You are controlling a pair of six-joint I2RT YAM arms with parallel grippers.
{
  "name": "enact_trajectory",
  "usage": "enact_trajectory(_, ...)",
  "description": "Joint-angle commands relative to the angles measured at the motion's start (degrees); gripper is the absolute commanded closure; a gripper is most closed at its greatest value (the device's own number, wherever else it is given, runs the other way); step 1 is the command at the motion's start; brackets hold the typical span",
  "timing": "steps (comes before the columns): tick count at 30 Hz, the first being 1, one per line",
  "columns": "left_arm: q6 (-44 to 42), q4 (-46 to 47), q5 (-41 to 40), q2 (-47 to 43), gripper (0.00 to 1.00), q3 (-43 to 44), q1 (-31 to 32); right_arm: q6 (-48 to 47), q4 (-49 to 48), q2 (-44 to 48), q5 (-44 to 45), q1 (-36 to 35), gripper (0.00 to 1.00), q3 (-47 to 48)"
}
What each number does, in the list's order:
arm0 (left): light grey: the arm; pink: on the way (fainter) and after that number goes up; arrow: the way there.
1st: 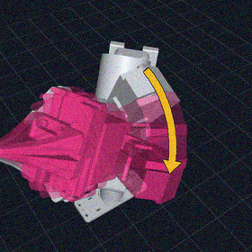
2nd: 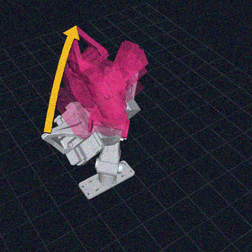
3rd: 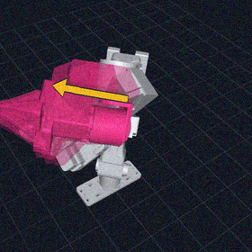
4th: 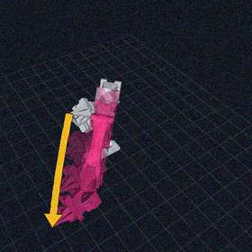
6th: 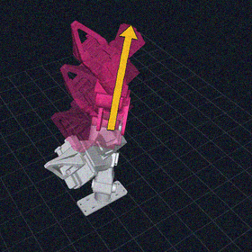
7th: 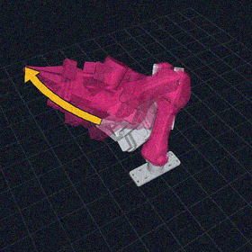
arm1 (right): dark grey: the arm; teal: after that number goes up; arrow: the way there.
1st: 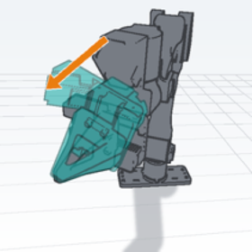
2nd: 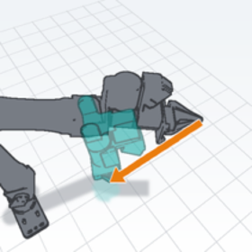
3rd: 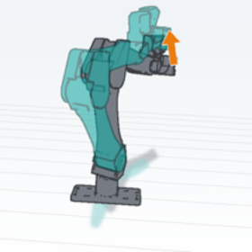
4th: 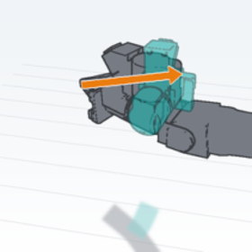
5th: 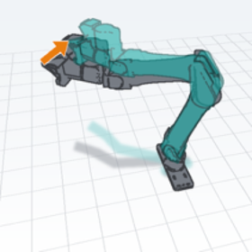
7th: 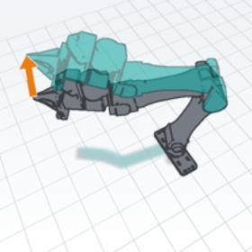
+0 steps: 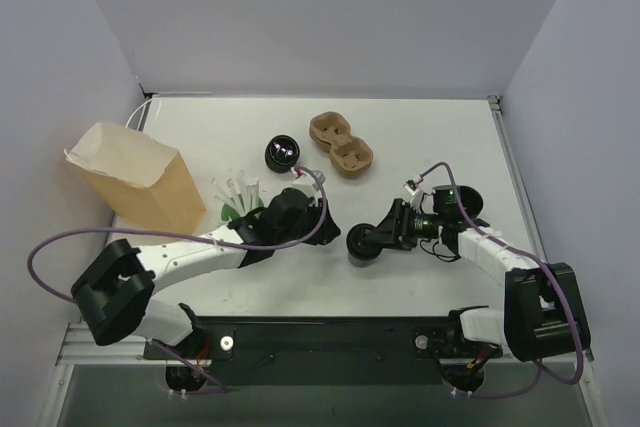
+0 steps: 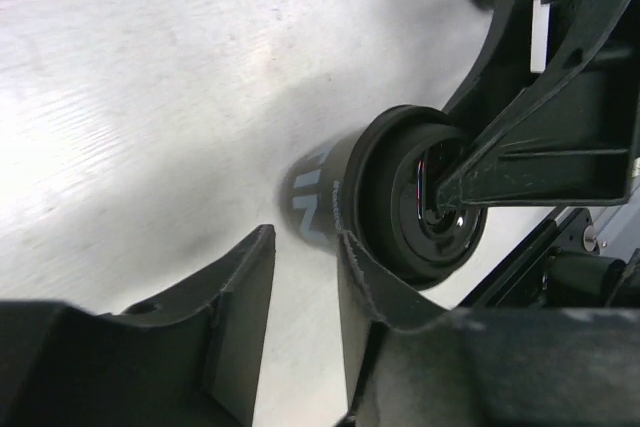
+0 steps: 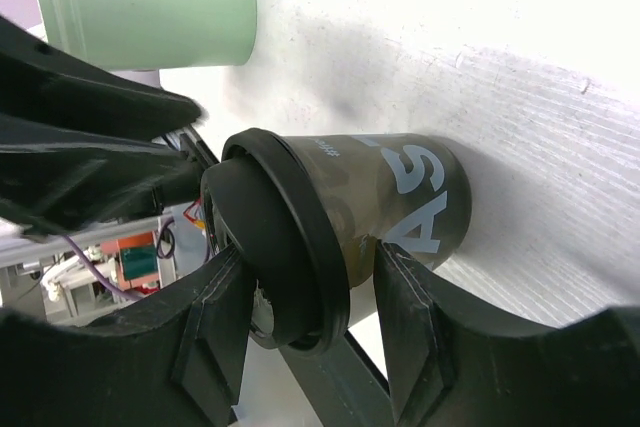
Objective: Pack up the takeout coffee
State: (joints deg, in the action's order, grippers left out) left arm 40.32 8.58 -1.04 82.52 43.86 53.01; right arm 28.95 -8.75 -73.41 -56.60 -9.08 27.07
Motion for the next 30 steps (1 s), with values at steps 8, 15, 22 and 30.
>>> enact_trajectory(8,-1.31,-15.01,2.34,-12.90,0.51,4.15,-0.90,7.78,-0.64,5.29,17.57,-2.24,0.67,-6.32)
enact_trajectory(15,2.84,-5.43,-0.10,-11.33,0.51,-2.28,3.67,17.97,-6.26,8.63,24.95,-6.47,0.67,-9.22)
enact_trajectory(22,4.77,0.20,-1.95,-5.45,0.51,-2.81,4.38,23.25,-8.30,11.62,29.79,-10.69,0.66,-10.46)
enact_trajectory(30,6.09,3.37,-2.57,-1.58,0.51,-2.28,2.98,24.75,-8.56,11.62,32.16,-12.80,0.66,-10.46)
